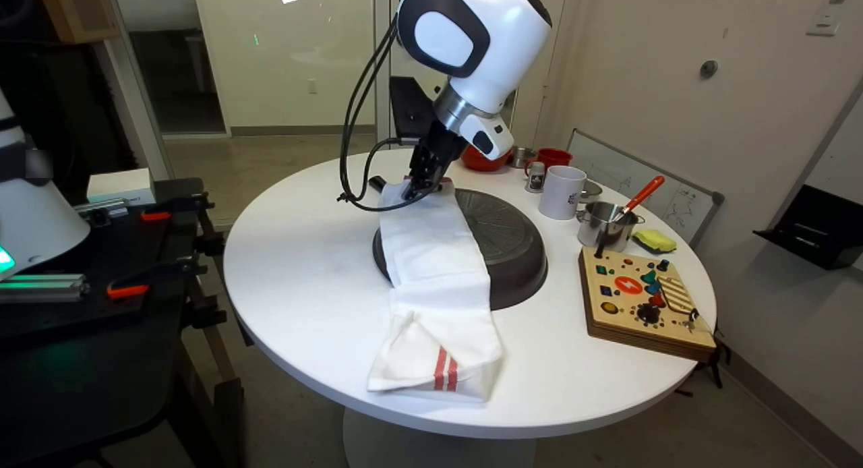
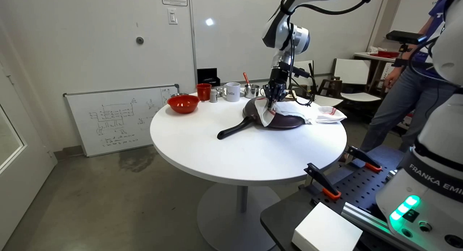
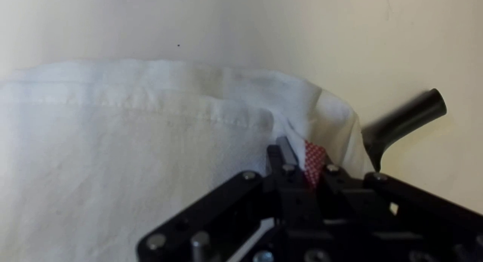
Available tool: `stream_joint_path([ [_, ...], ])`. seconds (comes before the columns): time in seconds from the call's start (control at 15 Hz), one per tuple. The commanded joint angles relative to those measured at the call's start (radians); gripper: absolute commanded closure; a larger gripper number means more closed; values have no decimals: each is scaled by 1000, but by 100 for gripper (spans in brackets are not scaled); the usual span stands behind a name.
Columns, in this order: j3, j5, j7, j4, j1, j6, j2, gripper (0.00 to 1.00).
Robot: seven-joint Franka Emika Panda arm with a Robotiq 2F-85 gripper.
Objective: Use the towel to wipe the pan
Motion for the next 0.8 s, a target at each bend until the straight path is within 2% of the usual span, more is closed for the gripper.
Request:
stream_joint_path([
  [0.0, 23, 98, -56, 73, -79, -108, 55, 95],
  [0.2, 33, 190, -104, 121, -131, -219, 94, 95],
  [0.4, 18, 211, -101, 153, -136, -266, 124, 95],
  [0.53, 7, 185, -91, 166, -120, -254, 130, 95],
  [0.73, -10, 106, -86, 159, -67, -172, 93, 95],
])
